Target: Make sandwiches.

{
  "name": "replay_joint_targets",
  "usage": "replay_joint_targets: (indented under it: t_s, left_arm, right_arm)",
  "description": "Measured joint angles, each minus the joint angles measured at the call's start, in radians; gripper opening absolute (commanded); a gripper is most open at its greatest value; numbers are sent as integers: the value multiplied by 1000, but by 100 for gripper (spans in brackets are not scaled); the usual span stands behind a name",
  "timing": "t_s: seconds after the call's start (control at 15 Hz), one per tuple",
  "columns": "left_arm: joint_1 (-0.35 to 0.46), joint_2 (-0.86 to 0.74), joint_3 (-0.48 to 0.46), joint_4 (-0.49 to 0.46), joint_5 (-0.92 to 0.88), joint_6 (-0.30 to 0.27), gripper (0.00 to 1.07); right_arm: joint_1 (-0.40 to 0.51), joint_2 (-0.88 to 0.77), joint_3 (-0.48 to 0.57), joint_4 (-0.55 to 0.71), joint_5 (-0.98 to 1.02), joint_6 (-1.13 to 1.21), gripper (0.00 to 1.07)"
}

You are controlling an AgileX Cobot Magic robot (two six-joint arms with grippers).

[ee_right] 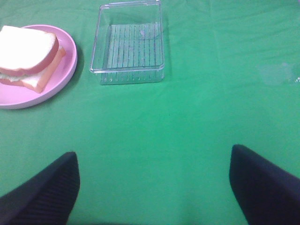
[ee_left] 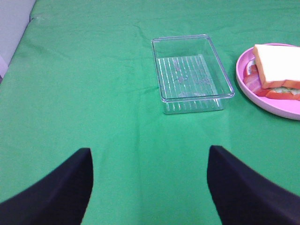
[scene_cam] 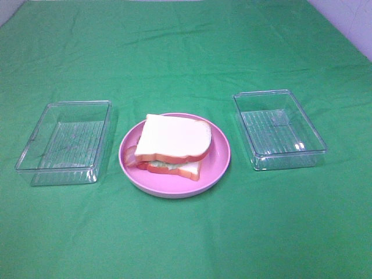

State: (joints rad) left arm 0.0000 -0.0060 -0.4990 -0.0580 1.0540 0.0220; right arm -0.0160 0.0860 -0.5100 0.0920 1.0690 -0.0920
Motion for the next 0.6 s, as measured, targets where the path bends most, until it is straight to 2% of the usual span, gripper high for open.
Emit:
replay_joint_targets:
  t_s: [0.27, 0.6]
  left_arm:
    - [0, 0, 0, 0, 0, 0, 66]
    - [0, 0, 0, 0, 0, 0, 66]
  right_arm:
    - [0, -88, 0, 0, 0, 0, 82]
    - [0, -91, 0, 0, 0, 0, 82]
